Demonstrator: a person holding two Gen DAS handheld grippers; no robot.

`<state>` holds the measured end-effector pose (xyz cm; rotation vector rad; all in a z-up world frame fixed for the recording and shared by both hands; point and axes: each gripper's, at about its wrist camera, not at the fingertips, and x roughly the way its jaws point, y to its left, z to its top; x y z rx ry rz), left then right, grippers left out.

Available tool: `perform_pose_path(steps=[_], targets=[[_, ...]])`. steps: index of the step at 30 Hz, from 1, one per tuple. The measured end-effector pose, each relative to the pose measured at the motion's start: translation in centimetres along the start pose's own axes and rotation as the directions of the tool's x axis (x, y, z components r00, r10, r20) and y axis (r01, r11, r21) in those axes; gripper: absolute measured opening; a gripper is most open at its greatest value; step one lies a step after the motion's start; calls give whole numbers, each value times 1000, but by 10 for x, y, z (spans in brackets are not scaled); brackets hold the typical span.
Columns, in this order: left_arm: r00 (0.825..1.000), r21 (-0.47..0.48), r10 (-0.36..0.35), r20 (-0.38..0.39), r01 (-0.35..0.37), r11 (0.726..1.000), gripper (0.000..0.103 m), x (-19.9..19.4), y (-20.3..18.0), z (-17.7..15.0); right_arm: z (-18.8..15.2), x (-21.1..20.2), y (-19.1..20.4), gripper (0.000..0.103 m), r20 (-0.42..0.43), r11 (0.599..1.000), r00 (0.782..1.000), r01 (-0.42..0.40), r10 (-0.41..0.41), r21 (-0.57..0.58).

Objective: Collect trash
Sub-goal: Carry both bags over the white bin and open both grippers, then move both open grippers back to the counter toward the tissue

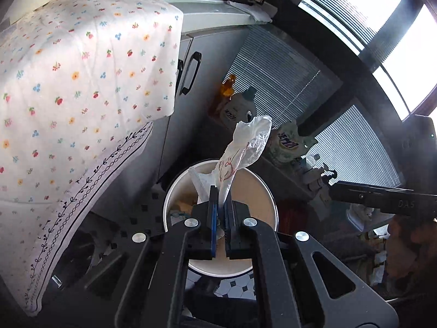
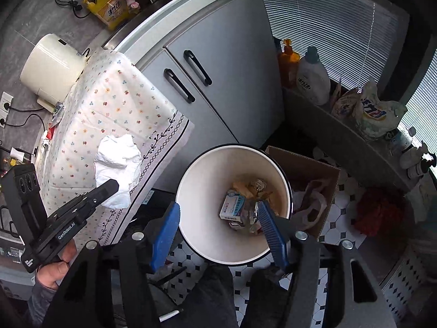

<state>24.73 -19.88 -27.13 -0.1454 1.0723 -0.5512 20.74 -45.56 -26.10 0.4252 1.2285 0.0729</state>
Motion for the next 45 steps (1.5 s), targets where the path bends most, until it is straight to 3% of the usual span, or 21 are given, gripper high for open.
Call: perform_pose_path(steps=[8,9,11,12,13,15,18,23,25,33,45], targets=[[996,39,-29,-89,32,999,5,43,-28,-9,-13,-25,-45,62,35,998,998,48,-50,51],[994,43,-32,-104,37,998,10,49,-32,-9,-14,-29,-50,63,42,997,998,53,-55,59],[992,37,-36,-123,41,998,42,55,-35,-8,-17,-36,-59,64,55,995,997,59,-63,78],[993,34,-35,-117,39,999,67,53,-36,-8,-18,-39,-63,64,60,994,996,59,-65,89],[994,30,-36,-102,39,999,77,50,-35,-7,-18,-41,-66,64,64,993,996,59,-65,99],[994,21,-52,-91,54,998,78,40,-34,-2,-19,-45,-69,64,74,992,995,52,-60,113],[998,29,-8,-69,10,1000,79,20,-32,9,-17,-50,-66,65,89,992,995,23,-34,123],[999,3,44,19,-44,999,92,-38,-17,29,-6,-56,-42,72,115,994,993,-41,30,99],[996,-12,69,55,-68,998,96,-60,-8,36,1,-58,-25,76,127,996,991,-56,47,68],[982,-46,123,144,-117,992,97,-121,49,60,30,-62,50,90,192,996,978,-88,86,3],[949,-129,205,240,-178,976,97,-199,158,80,64,-46,185,95,231,987,962,-128,148,-100]])
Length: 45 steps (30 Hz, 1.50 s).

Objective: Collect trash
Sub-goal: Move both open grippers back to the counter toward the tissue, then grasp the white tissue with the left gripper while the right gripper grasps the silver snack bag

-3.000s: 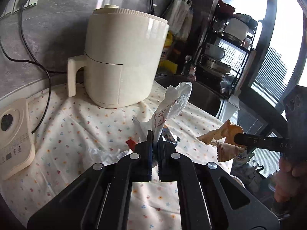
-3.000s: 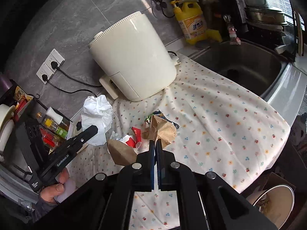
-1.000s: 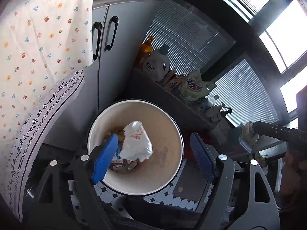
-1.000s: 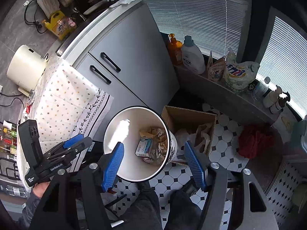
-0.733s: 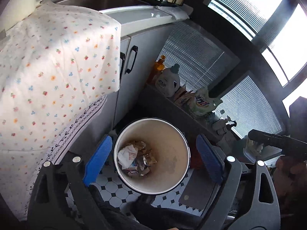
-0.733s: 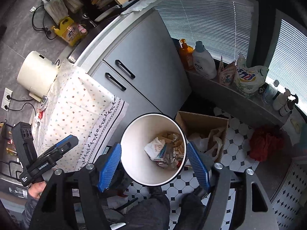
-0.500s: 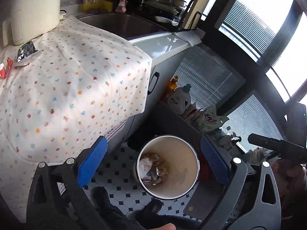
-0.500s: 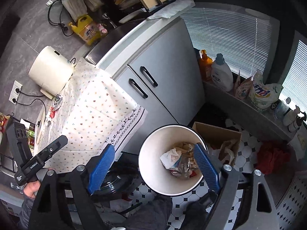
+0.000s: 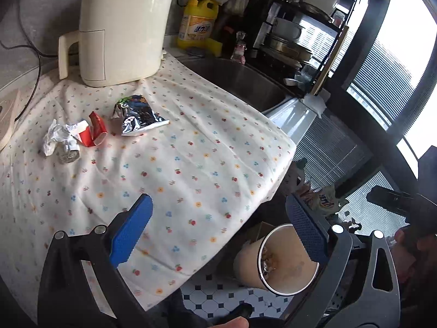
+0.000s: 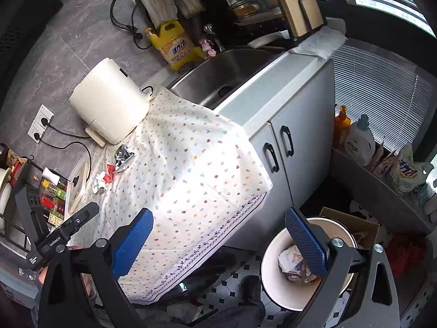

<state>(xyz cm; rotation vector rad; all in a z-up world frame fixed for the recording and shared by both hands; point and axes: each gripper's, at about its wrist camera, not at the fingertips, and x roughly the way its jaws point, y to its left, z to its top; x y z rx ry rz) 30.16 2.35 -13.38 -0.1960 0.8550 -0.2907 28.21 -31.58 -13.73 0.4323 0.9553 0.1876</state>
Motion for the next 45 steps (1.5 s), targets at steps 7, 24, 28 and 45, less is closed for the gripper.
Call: perform_pose_path(steps=[7,24,28,45], targets=[[996,-64,57,67,-53,997,97,-23,71,13,7,29,65,95,-4,998,1000,-17,17,-57],[984,-141,146,106,-131,981,65,-25,203,38,12,102,179,95,-15,992,1000,-24,22,-124],[989,-150,124,77,-112,982,62,-8,216,44,15,113,189,95,-20,993,1000,-10,8,-121],[995,-69,88,42,-85,994,18,22,245,62,39,192,235,83,-126,986,991,11,-33,-168]])
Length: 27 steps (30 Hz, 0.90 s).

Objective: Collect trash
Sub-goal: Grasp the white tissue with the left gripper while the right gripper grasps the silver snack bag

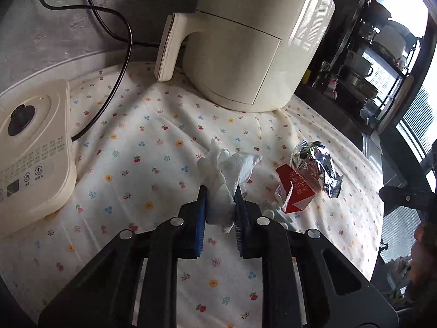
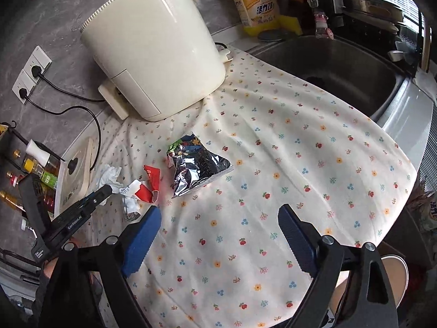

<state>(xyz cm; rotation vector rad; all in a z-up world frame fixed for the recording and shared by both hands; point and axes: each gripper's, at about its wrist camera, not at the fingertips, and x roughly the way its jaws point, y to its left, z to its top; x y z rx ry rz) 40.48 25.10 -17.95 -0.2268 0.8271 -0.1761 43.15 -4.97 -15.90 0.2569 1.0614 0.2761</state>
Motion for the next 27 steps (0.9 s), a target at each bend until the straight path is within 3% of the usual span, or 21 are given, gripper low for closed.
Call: perform_pose_path(steps=[6,12,14,15,16,18,27], targets=[[999,-30,14,37,-13,999,18,-8,22,15,18,40,16,63,-64,998,996,-55,55,5],[999,-58,28,38,-25,998,18,-10,34,13,28,73,4,55,-126,994,992,-12,26,113],[999,-63,31,36,-29,998,18,-12,34,11,29,79,-1,44,-119,991,992,-18,34,134],[999,-62,33,37,-30,998,18,-13,33,10,30,81,-1,16,-130,991,990,-28,45,133],[999,-58,33,41,-30,998,18,-16,30,10,31,84,-3,7,-150,989,986,-52,73,140],[998,-43,34,50,-32,999,18,-21,24,10,31,74,-2,3,-113,990,991,-61,75,129],[996,8,-18,92,17,1000,18,-37,-20,15,16,7,-7,2,16,997,998,-69,68,46]])
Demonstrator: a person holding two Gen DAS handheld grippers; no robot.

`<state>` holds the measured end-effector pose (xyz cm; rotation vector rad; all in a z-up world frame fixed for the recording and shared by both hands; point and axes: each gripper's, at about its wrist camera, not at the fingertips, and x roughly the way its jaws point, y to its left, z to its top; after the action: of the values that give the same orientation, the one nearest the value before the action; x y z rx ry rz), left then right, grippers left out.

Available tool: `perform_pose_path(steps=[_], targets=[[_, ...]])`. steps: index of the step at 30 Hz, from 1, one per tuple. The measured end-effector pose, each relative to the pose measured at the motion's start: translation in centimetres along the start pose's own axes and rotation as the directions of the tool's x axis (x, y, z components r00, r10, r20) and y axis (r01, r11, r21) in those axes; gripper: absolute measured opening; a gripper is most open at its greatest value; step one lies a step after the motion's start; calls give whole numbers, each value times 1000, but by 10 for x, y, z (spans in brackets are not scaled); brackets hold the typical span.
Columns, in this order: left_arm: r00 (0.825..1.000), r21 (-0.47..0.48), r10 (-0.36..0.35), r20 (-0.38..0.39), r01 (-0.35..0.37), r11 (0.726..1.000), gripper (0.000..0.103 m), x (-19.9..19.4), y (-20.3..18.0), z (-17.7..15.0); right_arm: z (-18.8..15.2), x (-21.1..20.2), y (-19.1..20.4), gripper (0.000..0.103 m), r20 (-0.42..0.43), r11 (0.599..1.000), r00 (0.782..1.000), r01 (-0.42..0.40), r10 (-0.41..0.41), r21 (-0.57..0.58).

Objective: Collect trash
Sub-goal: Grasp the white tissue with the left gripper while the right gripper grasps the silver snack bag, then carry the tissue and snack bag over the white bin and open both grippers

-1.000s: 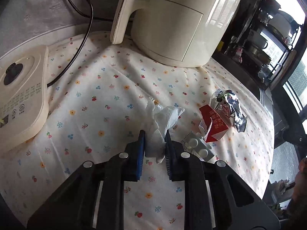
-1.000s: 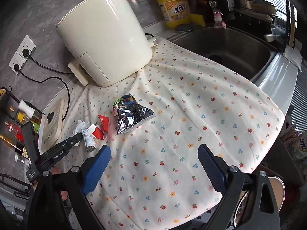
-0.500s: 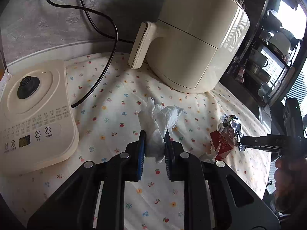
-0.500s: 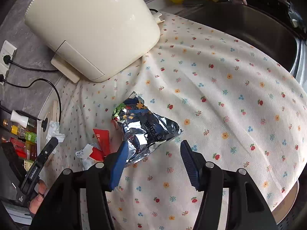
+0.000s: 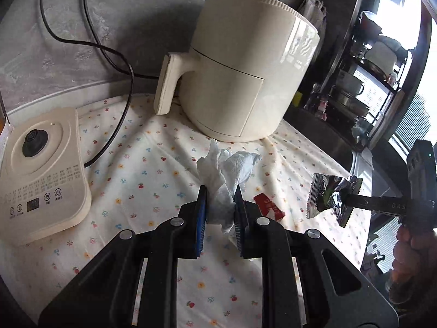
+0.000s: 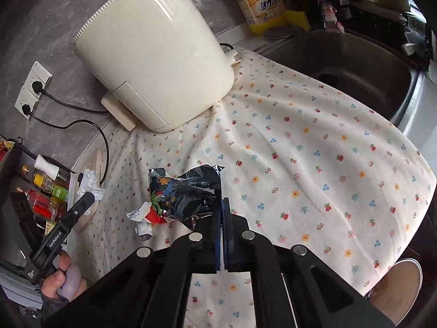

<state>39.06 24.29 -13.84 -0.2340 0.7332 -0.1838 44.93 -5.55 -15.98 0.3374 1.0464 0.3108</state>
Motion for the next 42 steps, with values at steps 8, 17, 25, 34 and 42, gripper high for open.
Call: perform_pose_path(steps=[8,17,25,34,42], targets=[[992,98,-119,-50,124,988,18,21,-72,0,-22,-56,-50,2,55,996,997,46,-50,80],[955,200,-253,-157,281,939,18,59,-173,-12,-54,-117,-130,2,101,967,982,133,-158,216],[908,259,-346,-238,402,878,18,81,-266,-37,-92,-172,-203,3,105,916,961,208,-257,344],[854,276,-398,-336,494,825,18,96,-352,-87,-142,-206,-278,3,14,852,942,296,-335,431],[838,258,-364,-406,487,834,18,110,-388,-138,-186,-183,-332,6,-151,828,932,363,-331,428]])
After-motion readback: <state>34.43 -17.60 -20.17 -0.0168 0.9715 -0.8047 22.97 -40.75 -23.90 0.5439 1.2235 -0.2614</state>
